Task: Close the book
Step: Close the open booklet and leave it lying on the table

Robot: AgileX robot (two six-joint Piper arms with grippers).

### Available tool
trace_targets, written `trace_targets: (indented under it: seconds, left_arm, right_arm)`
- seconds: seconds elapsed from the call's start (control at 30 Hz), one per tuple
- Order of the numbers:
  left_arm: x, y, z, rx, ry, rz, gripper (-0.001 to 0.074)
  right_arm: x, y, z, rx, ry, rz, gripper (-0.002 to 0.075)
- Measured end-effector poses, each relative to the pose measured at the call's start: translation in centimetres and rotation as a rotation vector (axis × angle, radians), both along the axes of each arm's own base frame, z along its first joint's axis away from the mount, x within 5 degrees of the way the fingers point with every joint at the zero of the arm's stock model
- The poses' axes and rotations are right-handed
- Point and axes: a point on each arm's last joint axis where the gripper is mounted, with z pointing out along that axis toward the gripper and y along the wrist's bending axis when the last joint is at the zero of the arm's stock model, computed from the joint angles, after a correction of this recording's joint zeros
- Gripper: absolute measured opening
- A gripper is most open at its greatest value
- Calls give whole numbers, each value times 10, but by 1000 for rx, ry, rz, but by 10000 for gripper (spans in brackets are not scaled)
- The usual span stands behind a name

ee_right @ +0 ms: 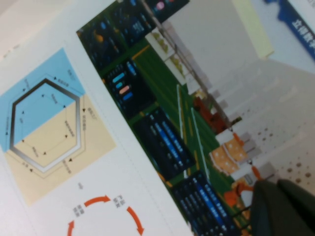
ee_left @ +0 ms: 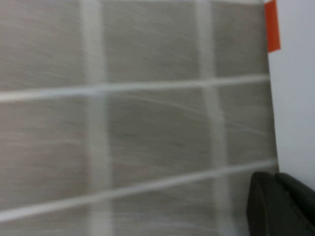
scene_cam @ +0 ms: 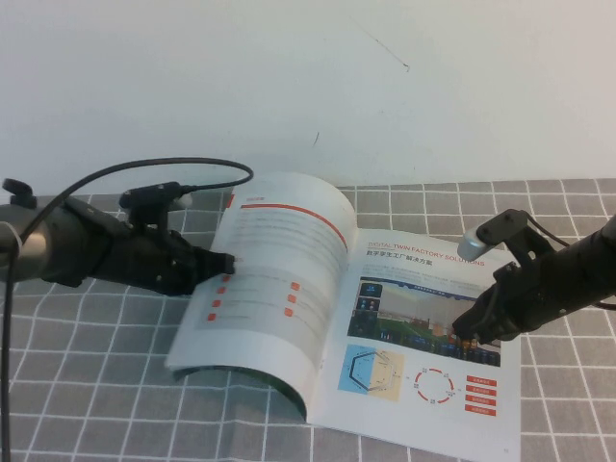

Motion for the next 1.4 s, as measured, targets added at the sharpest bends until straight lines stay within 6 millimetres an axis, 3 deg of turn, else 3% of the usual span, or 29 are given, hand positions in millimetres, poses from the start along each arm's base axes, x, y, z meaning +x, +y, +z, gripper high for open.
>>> trace_targets:
  seconds: [0.17, 0.4, 0.53, 0.73, 0.83, 1.0, 1.17, 1.27, 1.4]
  left_arm:
    - [-9, -34, 5, -68, -1, -85, -4]
    - [-23, -78, 59, -262, -148, -164, -4]
    - [-32, -93, 88, -336, -238, -208, -4]
    - [-42, -96, 118, -358, -331, -258, -4]
    - [-46, -94, 131, -363, -365, -263, -4]
    - [-60, -90, 165, -357, -454, -293, -4]
    - [-87, -81, 206, -258, -590, -396, -4]
    - [-105, -76, 229, -218, -659, -442, -4]
    - [-132, -67, 256, -154, -742, -491, -4]
  right_arm:
    - [0, 0, -4, 3, 19, -6, -3]
    - [0, 0, -5, 4, 26, -7, -2]
    - [1, 1, -4, 9, 27, -15, -2]
    - [3, -2, 7, -19, 26, -49, -2]
    - [0, -15, 22, -115, -25, -23, -3]
    - [-4, -37, 80, -232, -145, -63, -3]
    - [-16, -38, 133, -147, -201, -168, -3]
    - [-19, -21, 132, -114, -180, -127, -3]
    - [-15, 1, 98, -124, -80, -72, -3]
